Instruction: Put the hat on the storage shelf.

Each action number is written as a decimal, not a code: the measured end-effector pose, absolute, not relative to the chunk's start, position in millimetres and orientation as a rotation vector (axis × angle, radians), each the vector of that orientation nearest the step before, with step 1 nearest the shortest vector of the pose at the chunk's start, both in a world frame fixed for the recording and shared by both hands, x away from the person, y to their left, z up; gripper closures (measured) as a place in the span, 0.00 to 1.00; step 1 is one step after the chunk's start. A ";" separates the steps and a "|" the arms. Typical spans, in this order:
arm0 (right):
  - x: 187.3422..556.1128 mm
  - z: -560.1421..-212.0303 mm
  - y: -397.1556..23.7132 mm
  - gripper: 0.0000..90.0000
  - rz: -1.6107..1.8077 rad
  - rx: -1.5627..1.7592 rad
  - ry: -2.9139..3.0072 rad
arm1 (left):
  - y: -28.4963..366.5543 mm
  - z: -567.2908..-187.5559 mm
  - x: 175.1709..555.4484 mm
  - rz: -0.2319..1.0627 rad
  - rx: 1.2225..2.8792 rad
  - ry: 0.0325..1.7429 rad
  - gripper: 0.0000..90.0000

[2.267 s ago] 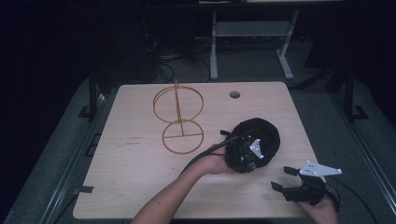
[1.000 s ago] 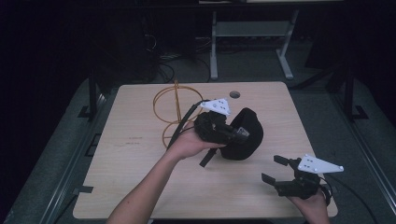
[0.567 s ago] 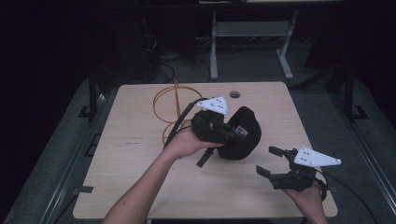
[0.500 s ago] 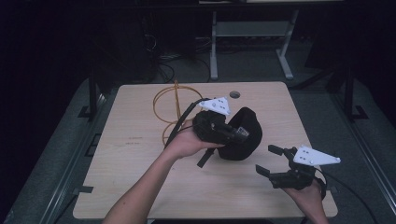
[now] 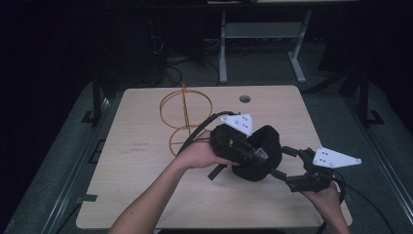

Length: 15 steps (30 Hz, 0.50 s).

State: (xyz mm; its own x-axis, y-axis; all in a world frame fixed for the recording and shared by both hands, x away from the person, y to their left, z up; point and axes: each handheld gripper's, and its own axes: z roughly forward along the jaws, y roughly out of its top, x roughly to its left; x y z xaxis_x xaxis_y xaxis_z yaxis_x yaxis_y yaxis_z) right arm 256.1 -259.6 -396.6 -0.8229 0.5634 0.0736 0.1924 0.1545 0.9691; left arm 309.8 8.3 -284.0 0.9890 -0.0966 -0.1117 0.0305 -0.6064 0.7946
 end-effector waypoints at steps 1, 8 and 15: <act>256.2 -397.3 -259.9 0.26 1.724 0.706 2.144 | 6.8 -284.2 309.1 -0.175 2.219 -0.050 0.90; 254.4 -404.3 -259.9 0.62 1.793 0.602 2.146 | -2.1 -284.4 308.3 -0.175 2.235 -0.081 0.90; 255.0 -407.0 -253.7 0.91 1.824 0.578 2.132 | -1.3 -281.3 307.9 -0.160 2.241 -0.080 0.90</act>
